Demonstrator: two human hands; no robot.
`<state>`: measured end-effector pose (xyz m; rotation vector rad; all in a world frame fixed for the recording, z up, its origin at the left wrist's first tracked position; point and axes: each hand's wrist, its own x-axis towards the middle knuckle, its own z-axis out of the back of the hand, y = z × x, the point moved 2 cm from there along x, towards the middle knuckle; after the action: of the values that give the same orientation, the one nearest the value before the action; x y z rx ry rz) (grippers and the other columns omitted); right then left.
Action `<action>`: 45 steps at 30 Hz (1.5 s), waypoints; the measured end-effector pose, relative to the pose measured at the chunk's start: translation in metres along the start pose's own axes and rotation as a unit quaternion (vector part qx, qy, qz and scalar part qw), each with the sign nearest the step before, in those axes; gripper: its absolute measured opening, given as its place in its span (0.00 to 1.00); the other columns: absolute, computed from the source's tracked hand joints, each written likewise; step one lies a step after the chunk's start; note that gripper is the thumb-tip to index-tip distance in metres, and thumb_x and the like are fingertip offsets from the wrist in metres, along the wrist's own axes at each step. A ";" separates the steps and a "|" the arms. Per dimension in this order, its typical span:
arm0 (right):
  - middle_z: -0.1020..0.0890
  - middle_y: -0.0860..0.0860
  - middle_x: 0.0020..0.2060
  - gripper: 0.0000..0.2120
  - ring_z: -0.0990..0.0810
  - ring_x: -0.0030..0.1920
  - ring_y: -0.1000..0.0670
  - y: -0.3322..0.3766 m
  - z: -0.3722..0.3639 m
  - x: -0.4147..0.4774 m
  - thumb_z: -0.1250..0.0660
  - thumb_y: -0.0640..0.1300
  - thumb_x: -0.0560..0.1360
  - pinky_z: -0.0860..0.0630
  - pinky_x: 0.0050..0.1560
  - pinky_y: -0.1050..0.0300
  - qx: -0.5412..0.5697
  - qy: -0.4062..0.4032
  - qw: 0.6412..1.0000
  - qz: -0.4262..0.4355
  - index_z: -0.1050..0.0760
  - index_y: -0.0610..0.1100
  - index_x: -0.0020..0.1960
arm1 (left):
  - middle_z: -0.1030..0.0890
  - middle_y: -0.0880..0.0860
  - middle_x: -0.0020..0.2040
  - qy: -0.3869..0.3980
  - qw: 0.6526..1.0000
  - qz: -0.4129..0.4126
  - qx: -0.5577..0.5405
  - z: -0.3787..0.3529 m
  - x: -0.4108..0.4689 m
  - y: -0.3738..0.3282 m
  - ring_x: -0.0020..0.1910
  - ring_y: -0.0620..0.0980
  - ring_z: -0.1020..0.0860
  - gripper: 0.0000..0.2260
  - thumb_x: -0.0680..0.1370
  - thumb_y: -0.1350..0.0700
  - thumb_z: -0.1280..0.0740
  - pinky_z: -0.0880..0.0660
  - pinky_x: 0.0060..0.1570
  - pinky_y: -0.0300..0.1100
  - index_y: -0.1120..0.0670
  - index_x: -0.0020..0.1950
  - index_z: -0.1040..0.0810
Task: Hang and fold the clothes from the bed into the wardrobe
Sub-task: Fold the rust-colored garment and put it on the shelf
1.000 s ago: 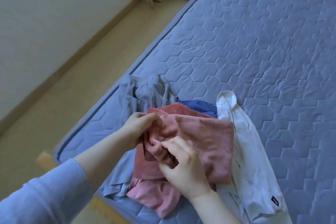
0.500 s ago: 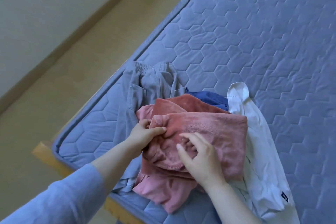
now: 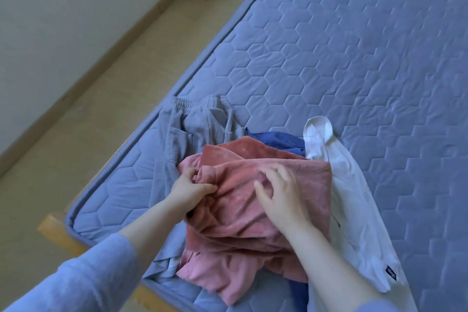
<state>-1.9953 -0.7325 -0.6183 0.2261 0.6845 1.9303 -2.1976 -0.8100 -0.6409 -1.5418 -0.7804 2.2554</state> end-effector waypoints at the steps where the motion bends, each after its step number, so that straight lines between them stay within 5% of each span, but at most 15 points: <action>1: 0.24 0.47 0.63 0.17 0.28 0.66 0.47 0.002 0.002 0.015 0.36 0.48 0.78 0.35 0.70 0.48 -0.011 0.000 1.000 0.004 0.24 0.43 0.65 | 0.19 0.58 0.53 0.004 1.000 -0.002 0.000 0.000 -0.001 0.001 0.50 0.55 0.19 0.19 0.69 0.60 0.24 0.22 0.57 0.52 0.53 0.58 0.23; 5: 0.25 0.44 0.68 0.21 0.29 0.69 0.43 -0.008 0.000 0.071 0.47 0.52 0.83 0.35 0.70 0.48 -0.072 0.195 0.974 -0.090 0.30 0.43 0.70 | 0.18 0.62 0.54 0.053 0.998 -0.015 -0.038 0.006 -0.012 -0.002 0.54 0.58 0.19 0.22 0.63 0.58 0.23 0.24 0.59 0.55 0.58 0.56 0.22; 8: 0.22 0.49 0.63 0.24 0.26 0.64 0.44 -0.030 0.004 0.080 0.42 0.63 0.77 0.33 0.64 0.51 -0.158 0.373 0.901 -0.155 0.22 0.48 0.63 | 0.19 0.65 0.56 0.195 0.978 -0.021 -0.071 0.011 -0.021 -0.004 0.55 0.59 0.20 0.24 0.64 0.60 0.26 0.25 0.62 0.57 0.60 0.60 0.23; 11: 0.22 0.61 0.56 0.24 0.27 0.62 0.51 -0.058 0.015 0.066 0.37 0.70 0.67 0.43 0.56 0.57 -0.115 0.440 0.868 -0.199 0.22 0.57 0.54 | 0.20 0.65 0.58 0.262 0.963 -0.039 -0.040 0.006 -0.029 -0.002 0.58 0.61 0.20 0.23 0.66 0.60 0.25 0.25 0.62 0.56 0.60 0.60 0.23; 15: 0.18 0.59 0.48 0.23 0.23 0.57 0.51 -0.082 0.013 0.046 0.28 0.65 0.59 0.34 0.63 0.54 -0.011 0.369 0.906 -0.207 0.21 0.56 0.51 | 0.19 0.62 0.56 0.190 0.980 -0.055 -0.006 -0.003 -0.027 -0.002 0.58 0.59 0.21 0.24 0.63 0.55 0.24 0.25 0.61 0.56 0.58 0.57 0.21; 19: 0.20 0.61 0.36 0.09 0.23 0.42 0.57 -0.076 0.002 0.048 0.27 0.53 0.68 0.31 0.42 0.63 0.067 0.338 0.921 -0.183 0.24 0.51 0.43 | 0.17 0.59 0.54 0.151 0.987 -0.060 -0.014 -0.006 -0.023 -0.007 0.56 0.57 0.20 0.22 0.62 0.53 0.25 0.22 0.58 0.51 0.56 0.55 0.20; 21: 0.21 0.63 0.31 0.09 0.25 0.39 0.59 -0.073 0.006 0.052 0.27 0.55 0.67 0.32 0.43 0.64 0.070 0.355 0.916 -0.173 0.23 0.52 0.40 | 0.16 0.57 0.53 0.152 0.986 -0.067 -0.030 -0.004 -0.024 -0.009 0.55 0.56 0.19 0.20 0.63 0.53 0.24 0.22 0.58 0.51 0.53 0.54 0.19; 23: 0.19 0.64 0.33 0.11 0.24 0.43 0.59 -0.076 0.022 0.057 0.29 0.60 0.63 0.31 0.54 0.60 0.029 0.375 0.913 -0.157 0.20 0.55 0.40 | 0.17 0.58 0.54 0.174 0.980 -0.066 -0.066 -0.004 -0.026 -0.009 0.56 0.56 0.19 0.19 0.65 0.54 0.24 0.23 0.59 0.53 0.52 0.55 0.19; 25: 0.21 0.62 0.33 0.10 0.24 0.42 0.57 -0.084 0.045 0.065 0.30 0.60 0.58 0.29 0.50 0.58 -0.035 0.384 0.913 -0.133 0.21 0.57 0.36 | 0.18 0.60 0.56 0.207 0.970 -0.064 -0.110 -0.007 -0.029 -0.007 0.57 0.59 0.19 0.19 0.67 0.57 0.24 0.24 0.60 0.55 0.53 0.57 0.20; 27: 0.21 0.58 0.33 0.06 0.22 0.42 0.53 -0.094 0.066 0.072 0.30 0.53 0.61 0.26 0.42 0.57 -0.080 0.387 0.910 -0.123 0.23 0.52 0.33 | 0.18 0.61 0.57 0.216 0.965 -0.058 -0.137 -0.012 -0.030 -0.006 0.58 0.60 0.20 0.19 0.68 0.58 0.24 0.24 0.61 0.56 0.54 0.58 0.20; 30: 0.17 0.51 0.41 0.04 0.19 0.46 0.47 -0.115 0.069 0.081 0.32 0.49 0.69 0.23 0.48 0.54 -0.194 0.372 0.902 -0.106 0.20 0.49 0.39 | 0.17 0.60 0.55 0.163 0.977 -0.041 -0.133 -0.023 -0.023 -0.004 0.57 0.59 0.19 0.19 0.67 0.57 0.24 0.25 0.62 0.57 0.55 0.56 0.20; 36: 0.19 0.57 0.42 0.18 0.23 0.47 0.53 -0.126 0.061 0.059 0.40 0.65 0.76 0.29 0.44 0.58 -0.041 0.224 0.964 -0.134 0.21 0.52 0.44 | 0.17 0.60 0.54 0.123 0.983 -0.008 -0.133 -0.032 -0.005 -0.002 0.56 0.59 0.19 0.16 0.70 0.58 0.25 0.25 0.62 0.59 0.56 0.57 0.20; 42: 0.30 0.50 0.22 0.26 0.29 0.31 0.44 -0.134 0.088 0.032 0.42 0.59 0.80 0.38 0.29 0.59 -0.121 0.010 0.990 -0.069 0.35 0.44 0.28 | 0.18 0.62 0.56 0.173 0.973 -0.023 -0.147 -0.034 -0.005 -0.006 0.58 0.61 0.20 0.23 0.67 0.54 0.22 0.26 0.62 0.59 0.58 0.59 0.22; 45: 0.29 0.50 0.25 0.24 0.28 0.35 0.39 -0.131 0.088 0.057 0.41 0.57 0.80 0.39 0.32 0.49 -0.095 -0.046 0.989 -0.099 0.34 0.44 0.30 | 0.16 0.60 0.53 0.105 0.987 -0.026 -0.121 -0.038 0.001 -0.005 0.55 0.58 0.19 0.16 0.71 0.51 0.25 0.24 0.60 0.56 0.57 0.54 0.20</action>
<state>-1.8804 -0.6107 -0.6272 0.1220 0.4407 1.7690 -2.1628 -0.7953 -0.6500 -1.8076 -1.0478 1.9771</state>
